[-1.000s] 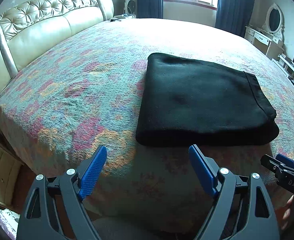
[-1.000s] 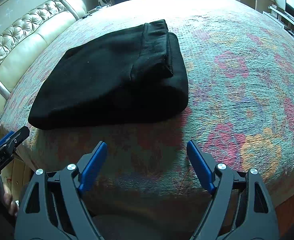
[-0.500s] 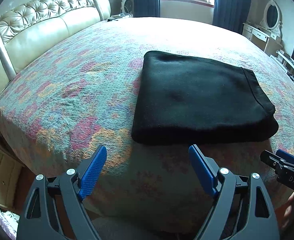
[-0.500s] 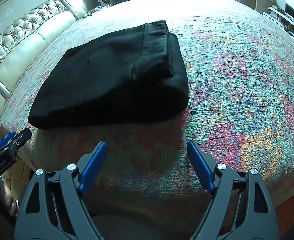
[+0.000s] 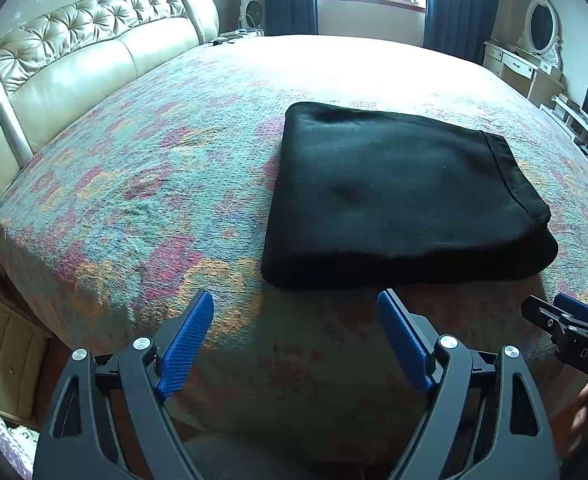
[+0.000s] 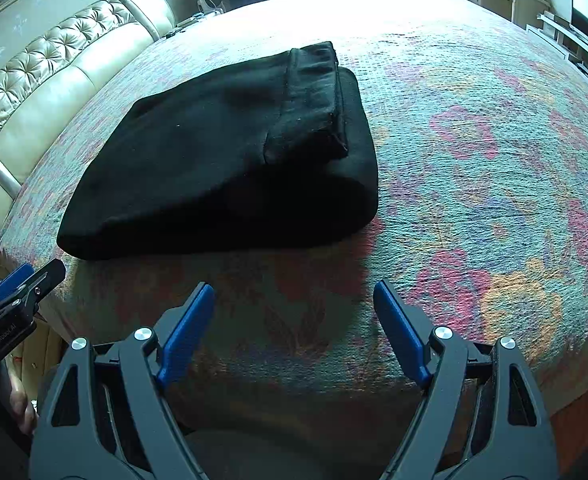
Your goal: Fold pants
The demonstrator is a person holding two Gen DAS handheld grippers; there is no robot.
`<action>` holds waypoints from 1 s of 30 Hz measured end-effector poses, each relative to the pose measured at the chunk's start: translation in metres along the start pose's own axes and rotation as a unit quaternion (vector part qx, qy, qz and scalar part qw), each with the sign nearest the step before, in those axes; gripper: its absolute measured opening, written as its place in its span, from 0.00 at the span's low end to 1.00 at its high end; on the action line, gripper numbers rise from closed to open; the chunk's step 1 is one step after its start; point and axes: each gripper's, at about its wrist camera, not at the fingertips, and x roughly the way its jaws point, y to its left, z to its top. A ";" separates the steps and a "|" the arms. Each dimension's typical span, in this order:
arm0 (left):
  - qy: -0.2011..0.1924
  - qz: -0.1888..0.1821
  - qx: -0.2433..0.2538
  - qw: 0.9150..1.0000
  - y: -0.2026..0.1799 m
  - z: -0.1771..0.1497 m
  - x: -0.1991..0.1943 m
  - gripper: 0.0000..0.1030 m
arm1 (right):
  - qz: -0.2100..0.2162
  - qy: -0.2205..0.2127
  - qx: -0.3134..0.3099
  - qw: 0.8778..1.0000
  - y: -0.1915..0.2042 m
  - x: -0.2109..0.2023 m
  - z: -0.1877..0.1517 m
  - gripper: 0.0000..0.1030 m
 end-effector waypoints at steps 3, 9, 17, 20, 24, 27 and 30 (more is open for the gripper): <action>-0.006 -0.001 -0.001 1.000 -0.001 0.001 -0.003 0.80 | 0.000 0.001 0.000 1.000 0.000 0.000 0.000 0.79; -0.011 -0.015 -0.006 1.000 0.002 0.001 -0.005 0.80 | 0.000 0.000 -0.002 1.000 0.002 0.000 0.000 0.79; -0.001 -0.012 -0.005 1.000 0.000 0.001 -0.001 0.80 | 0.000 0.000 -0.001 1.000 0.001 0.000 0.000 0.79; -0.003 -0.008 -0.003 1.000 -0.002 0.000 -0.002 0.80 | 0.000 0.000 -0.001 1.000 0.001 0.000 0.001 0.79; -0.008 -0.009 0.001 1.000 -0.005 0.000 -0.005 0.80 | 0.000 0.000 -0.002 1.000 0.001 0.000 0.001 0.79; -0.008 -0.013 0.000 1.000 -0.004 0.000 -0.005 0.80 | 0.000 0.000 -0.001 1.000 0.001 0.000 0.000 0.79; -0.009 -0.011 0.003 1.000 -0.006 0.000 -0.005 0.80 | 0.000 0.000 -0.002 1.000 0.001 0.000 0.000 0.79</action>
